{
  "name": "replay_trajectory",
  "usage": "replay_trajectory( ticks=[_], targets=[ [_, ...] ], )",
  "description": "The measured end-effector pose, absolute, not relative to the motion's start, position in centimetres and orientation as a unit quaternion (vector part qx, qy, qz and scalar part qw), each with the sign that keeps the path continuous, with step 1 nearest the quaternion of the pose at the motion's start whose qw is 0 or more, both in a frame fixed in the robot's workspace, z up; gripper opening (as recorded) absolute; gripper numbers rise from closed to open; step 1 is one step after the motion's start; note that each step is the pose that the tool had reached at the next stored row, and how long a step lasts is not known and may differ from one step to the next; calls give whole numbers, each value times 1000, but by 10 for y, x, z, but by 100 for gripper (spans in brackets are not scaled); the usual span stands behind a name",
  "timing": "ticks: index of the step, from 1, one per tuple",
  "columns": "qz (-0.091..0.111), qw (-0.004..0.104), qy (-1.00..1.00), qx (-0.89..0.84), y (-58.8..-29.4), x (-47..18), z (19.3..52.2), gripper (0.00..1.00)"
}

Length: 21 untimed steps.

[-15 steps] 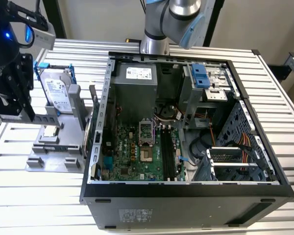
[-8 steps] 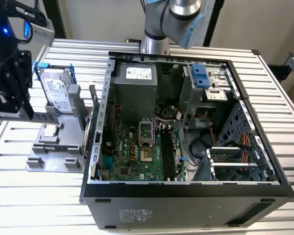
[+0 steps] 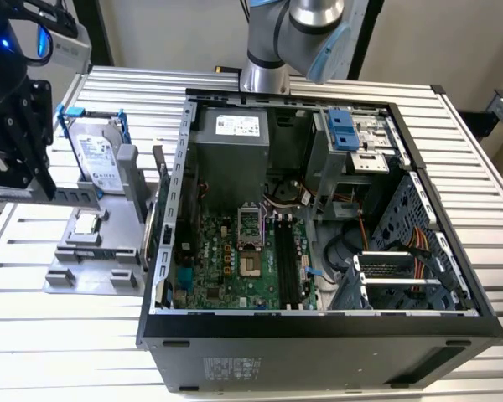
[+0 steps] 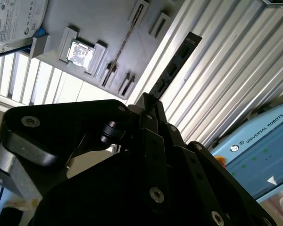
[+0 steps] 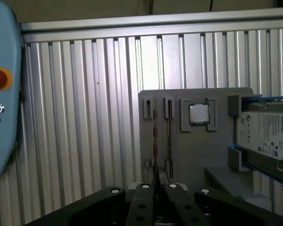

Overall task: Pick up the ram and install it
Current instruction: 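Pick up the ram and move it above insertion slot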

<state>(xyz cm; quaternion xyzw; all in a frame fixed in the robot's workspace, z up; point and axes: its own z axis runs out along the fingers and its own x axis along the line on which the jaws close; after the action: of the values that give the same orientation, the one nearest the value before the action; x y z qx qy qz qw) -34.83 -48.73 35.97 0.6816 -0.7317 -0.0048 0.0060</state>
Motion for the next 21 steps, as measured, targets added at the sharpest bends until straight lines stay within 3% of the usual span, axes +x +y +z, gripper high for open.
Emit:
replay_trajectory(
  ticks=[21],
  targets=[
    [-5,6,-726,687,-486,-348,381,0]
  ],
)
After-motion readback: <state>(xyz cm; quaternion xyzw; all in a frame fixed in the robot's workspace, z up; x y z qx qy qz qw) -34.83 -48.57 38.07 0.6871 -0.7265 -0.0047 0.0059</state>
